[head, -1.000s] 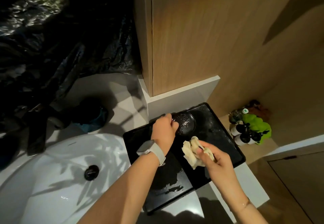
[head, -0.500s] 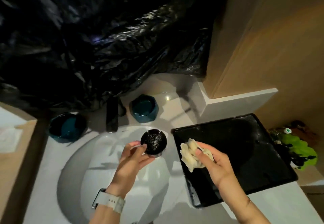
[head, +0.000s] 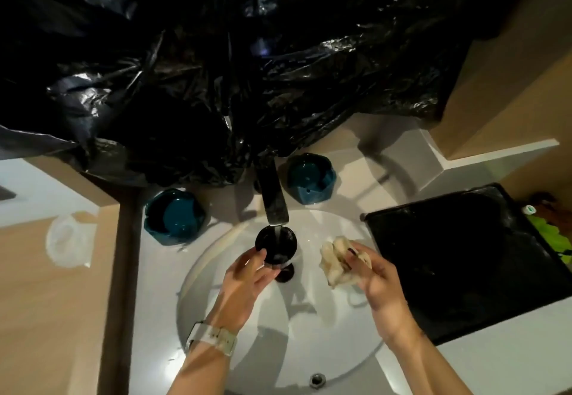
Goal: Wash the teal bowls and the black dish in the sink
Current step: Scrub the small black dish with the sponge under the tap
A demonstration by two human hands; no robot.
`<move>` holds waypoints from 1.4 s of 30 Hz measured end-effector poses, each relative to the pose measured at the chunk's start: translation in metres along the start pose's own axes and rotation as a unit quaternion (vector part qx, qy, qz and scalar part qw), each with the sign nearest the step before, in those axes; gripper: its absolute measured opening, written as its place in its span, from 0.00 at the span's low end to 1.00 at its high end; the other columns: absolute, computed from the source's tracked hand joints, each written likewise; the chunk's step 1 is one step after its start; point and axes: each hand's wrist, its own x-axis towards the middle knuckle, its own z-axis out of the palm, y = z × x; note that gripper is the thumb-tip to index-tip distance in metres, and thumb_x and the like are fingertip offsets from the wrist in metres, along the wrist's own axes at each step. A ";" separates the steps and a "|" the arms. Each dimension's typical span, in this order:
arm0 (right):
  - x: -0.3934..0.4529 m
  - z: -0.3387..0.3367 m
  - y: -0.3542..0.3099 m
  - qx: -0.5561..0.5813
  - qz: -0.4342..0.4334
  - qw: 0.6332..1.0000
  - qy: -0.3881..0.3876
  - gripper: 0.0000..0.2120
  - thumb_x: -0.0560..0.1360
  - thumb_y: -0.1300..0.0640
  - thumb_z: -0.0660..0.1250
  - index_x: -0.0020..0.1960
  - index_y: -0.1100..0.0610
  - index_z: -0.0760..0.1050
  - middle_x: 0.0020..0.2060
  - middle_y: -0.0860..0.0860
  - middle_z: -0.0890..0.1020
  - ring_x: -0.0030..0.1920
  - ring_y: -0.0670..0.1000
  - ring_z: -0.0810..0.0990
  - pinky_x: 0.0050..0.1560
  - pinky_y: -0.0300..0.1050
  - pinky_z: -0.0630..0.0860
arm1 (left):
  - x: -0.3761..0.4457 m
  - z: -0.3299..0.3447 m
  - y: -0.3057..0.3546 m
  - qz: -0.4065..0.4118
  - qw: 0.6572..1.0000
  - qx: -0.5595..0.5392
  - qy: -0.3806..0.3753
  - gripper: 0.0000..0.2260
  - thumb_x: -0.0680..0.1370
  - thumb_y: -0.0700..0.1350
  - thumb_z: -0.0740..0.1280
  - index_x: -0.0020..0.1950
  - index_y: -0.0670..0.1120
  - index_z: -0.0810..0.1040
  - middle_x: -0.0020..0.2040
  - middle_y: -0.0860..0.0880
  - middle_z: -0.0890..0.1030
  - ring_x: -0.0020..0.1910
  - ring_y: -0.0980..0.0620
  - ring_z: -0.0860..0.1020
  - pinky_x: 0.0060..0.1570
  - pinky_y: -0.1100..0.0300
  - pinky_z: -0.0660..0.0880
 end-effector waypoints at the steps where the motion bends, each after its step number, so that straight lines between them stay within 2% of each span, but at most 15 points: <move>1: 0.001 0.001 0.001 0.004 0.003 1.000 0.005 0.18 0.70 0.43 0.73 0.54 0.54 0.82 0.49 0.53 0.85 0.56 0.57 0.82 0.65 0.61 0.72 | 0.001 -0.001 0.002 0.000 1.000 0.006 -0.010 0.15 0.81 0.41 0.64 0.66 0.36 0.74 0.60 0.35 0.81 0.58 0.39 0.81 0.66 0.45 0.72; 5: 0.007 0.003 0.000 0.011 0.001 1.000 -0.016 0.11 0.73 0.49 0.70 0.48 0.56 0.82 0.47 0.53 0.85 0.53 0.55 0.82 0.63 0.59 0.73 | 0.000 0.000 0.006 0.009 0.999 0.022 -0.021 0.14 0.81 0.41 0.64 0.65 0.37 0.77 0.58 0.37 0.83 0.59 0.39 0.81 0.65 0.46 0.72; 9: 0.017 -0.005 -0.003 0.024 -0.005 0.999 -0.049 0.12 0.74 0.53 0.67 0.52 0.59 0.82 0.47 0.55 0.86 0.50 0.53 0.83 0.56 0.48 0.75 | 0.000 0.004 0.001 0.029 0.999 0.000 0.017 0.14 0.78 0.42 0.70 0.62 0.37 0.80 0.55 0.34 0.78 0.60 0.32 0.78 0.63 0.47 0.76; 15: 0.032 -0.019 0.002 0.027 -0.009 0.998 -0.055 0.09 0.76 0.61 0.66 0.54 0.57 0.81 0.44 0.54 0.85 0.43 0.47 0.82 0.42 0.36 0.76 | -0.006 0.013 -0.010 0.053 0.997 -0.007 0.063 0.18 0.76 0.41 0.71 0.64 0.36 0.76 0.57 0.31 0.81 0.54 0.38 0.83 0.60 0.47 0.78; 19: 0.035 -0.026 0.009 0.018 -0.015 0.997 -0.074 0.11 0.76 0.64 0.66 0.57 0.62 0.80 0.44 0.54 0.85 0.40 0.43 0.83 0.38 0.31 0.76 | -0.014 0.019 -0.016 0.133 0.982 0.078 0.107 0.10 0.76 0.37 0.72 0.57 0.42 0.81 0.51 0.45 0.85 0.52 0.46 0.83 0.56 0.54 0.79; 21: 0.033 -0.029 0.010 0.025 -0.015 0.997 -0.074 0.11 0.76 0.64 0.66 0.57 0.62 0.79 0.45 0.55 0.85 0.40 0.43 0.83 0.38 0.31 0.76 | -0.020 0.020 -0.015 0.204 0.947 0.201 0.149 0.11 0.75 0.36 0.72 0.54 0.49 0.82 0.48 0.53 0.86 0.50 0.51 0.83 0.51 0.62 0.78; 24: 0.028 -0.032 0.010 0.037 -0.010 0.996 -0.082 0.09 0.76 0.63 0.66 0.55 0.58 0.80 0.43 0.51 0.85 0.39 0.40 0.83 0.36 0.29 0.74 | -0.030 0.010 -0.012 0.298 0.856 0.384 0.176 0.16 0.74 0.40 0.74 0.58 0.55 0.79 0.52 0.56 0.84 0.50 0.57 0.83 0.52 0.62 0.79; 27: 0.026 -0.035 0.013 0.043 -0.003 0.995 -0.085 0.08 0.76 0.62 0.67 0.54 0.55 0.81 0.41 0.48 0.85 0.39 0.39 0.82 0.35 0.28 0.74 | -0.040 -0.001 -0.004 0.308 0.789 0.491 0.203 0.19 0.75 0.46 0.74 0.64 0.53 0.77 0.56 0.52 0.83 0.51 0.54 0.82 0.55 0.58 0.79; 29: 0.026 -0.033 0.015 0.042 0.002 0.996 -0.082 0.09 0.76 0.62 0.67 0.55 0.57 0.80 0.42 0.50 0.84 0.40 0.42 0.82 0.36 0.29 0.73 | -0.045 0.000 0.003 0.308 0.760 0.533 0.208 0.18 0.75 0.49 0.73 0.65 0.52 0.77 0.54 0.56 0.82 0.50 0.57 0.79 0.54 0.64 0.74; 30: 0.026 -0.033 0.016 0.041 0.008 0.996 -0.078 0.09 0.76 0.63 0.67 0.55 0.58 0.80 0.43 0.51 0.84 0.40 0.43 0.82 0.36 0.29 0.73 | -0.046 0.001 0.005 0.300 0.771 0.521 0.211 0.15 0.76 0.49 0.72 0.62 0.53 0.78 0.51 0.59 0.81 0.48 0.64 0.78 0.52 0.71 0.71; 32: 0.031 -0.029 0.017 0.045 0.023 0.996 -0.071 0.10 0.74 0.66 0.68 0.55 0.59 0.79 0.43 0.53 0.83 0.41 0.45 0.82 0.36 0.30 0.74 | -0.041 0.005 0.006 0.251 0.850 0.416 0.203 0.07 0.77 0.47 0.71 0.54 0.55 0.78 0.46 0.62 0.81 0.44 0.73 0.77 0.47 0.81 0.68; 33: 0.033 -0.026 0.017 0.047 0.029 0.996 -0.075 0.12 0.73 0.68 0.69 0.54 0.59 0.78 0.44 0.53 0.83 0.41 0.46 0.81 0.37 0.30 0.74 | -0.037 0.006 0.007 0.221 0.897 0.339 0.180 0.05 0.78 0.46 0.71 0.52 0.54 0.79 0.45 0.58 0.83 0.45 0.71 0.79 0.51 0.77 0.72; 35: 0.037 -0.019 0.015 0.044 0.028 0.995 -0.088 0.14 0.71 0.70 0.71 0.54 0.58 0.77 0.45 0.53 0.82 0.43 0.47 0.81 0.41 0.33 0.75 | -0.025 0.008 0.005 0.166 0.960 0.183 0.132 0.04 0.79 0.44 0.69 0.53 0.51 0.81 0.48 0.51 0.86 0.53 0.54 0.83 0.57 0.56 0.79; 37: 0.043 -0.010 0.010 0.034 0.008 0.994 -0.105 0.16 0.69 0.69 0.73 0.53 0.58 0.74 0.43 0.52 0.82 0.42 0.46 0.81 0.43 0.36 0.77 | -0.016 0.013 0.002 0.146 0.978 0.109 0.098 0.05 0.79 0.42 0.67 0.53 0.45 0.82 0.49 0.45 0.86 0.55 0.42 0.82 0.56 0.50 0.80; 42: 0.071 0.026 0.004 -0.184 -0.148 0.962 -0.136 0.13 0.69 0.60 0.76 0.49 0.51 0.77 0.42 0.48 0.83 0.43 0.47 0.81 0.47 0.41 0.76 | 0.001 0.024 -0.007 0.114 0.991 0.056 0.040 0.16 0.75 0.44 0.69 0.57 0.33 0.80 0.55 0.34 0.83 0.57 0.36 0.81 0.61 0.44 0.77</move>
